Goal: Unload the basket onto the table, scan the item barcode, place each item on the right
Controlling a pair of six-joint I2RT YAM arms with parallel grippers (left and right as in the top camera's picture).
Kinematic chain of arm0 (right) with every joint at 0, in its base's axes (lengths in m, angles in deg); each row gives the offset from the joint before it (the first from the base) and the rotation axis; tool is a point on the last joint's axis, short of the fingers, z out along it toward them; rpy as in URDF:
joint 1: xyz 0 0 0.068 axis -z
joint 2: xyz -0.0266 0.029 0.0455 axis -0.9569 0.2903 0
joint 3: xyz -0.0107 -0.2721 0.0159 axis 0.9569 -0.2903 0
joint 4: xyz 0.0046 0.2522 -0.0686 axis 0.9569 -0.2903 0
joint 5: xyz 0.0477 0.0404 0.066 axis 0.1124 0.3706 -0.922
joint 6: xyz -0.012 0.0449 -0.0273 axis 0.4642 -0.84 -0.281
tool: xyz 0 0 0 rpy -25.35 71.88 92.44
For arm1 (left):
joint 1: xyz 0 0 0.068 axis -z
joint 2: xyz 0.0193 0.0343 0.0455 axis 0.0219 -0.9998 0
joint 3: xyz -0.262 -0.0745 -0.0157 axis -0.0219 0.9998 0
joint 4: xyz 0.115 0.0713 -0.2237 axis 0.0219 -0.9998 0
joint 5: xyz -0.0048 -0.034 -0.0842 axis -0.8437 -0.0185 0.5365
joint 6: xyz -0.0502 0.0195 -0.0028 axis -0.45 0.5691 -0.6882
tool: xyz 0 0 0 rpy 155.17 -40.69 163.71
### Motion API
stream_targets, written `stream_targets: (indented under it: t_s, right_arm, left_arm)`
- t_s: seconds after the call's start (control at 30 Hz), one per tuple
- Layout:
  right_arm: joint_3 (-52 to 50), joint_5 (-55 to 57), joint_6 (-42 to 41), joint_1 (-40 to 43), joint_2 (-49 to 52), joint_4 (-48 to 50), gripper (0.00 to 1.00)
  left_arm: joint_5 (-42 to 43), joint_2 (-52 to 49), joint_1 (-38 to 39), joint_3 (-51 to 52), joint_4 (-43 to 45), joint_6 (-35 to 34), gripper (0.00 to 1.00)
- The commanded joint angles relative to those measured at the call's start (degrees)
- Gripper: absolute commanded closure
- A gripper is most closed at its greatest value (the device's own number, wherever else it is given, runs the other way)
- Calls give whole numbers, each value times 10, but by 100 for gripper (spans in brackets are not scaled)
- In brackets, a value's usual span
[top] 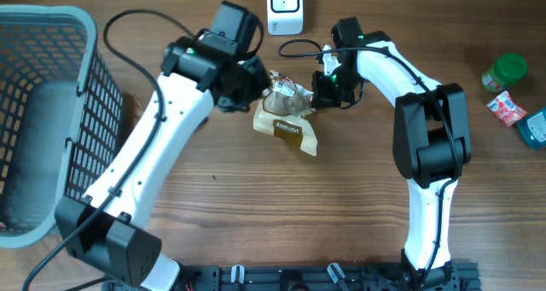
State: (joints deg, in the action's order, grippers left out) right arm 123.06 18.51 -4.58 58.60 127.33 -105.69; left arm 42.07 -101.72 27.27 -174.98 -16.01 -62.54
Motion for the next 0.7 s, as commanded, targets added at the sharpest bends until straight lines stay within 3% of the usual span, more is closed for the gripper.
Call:
stream_targets:
  t_s: [0.0, 0.13, 0.27, 0.43, 0.67]
  right_arm:
    - [-4, 32, -7, 0, -10, -7, 95]
    - [-4, 58, -7, 0, -10, -15, 95]
    - [-4, 67, -7, 3, -10, -17, 95]
    - [-4, 88, -8, 11, -10, -18, 95]
    - [-4, 117, -14, 11, -10, -21, 95]
  left_arm:
    - [70, -49, 0, 16, 51, 31, 96]
    - [130, -119, -9, 23, 55, 40, 96]
    - [195, -125, -19, 100, 74, 41, 96]
    - [320, -125, -35, 231, 193, 40, 96]
    - [324, -125, -35, 272, 213, 39, 96]
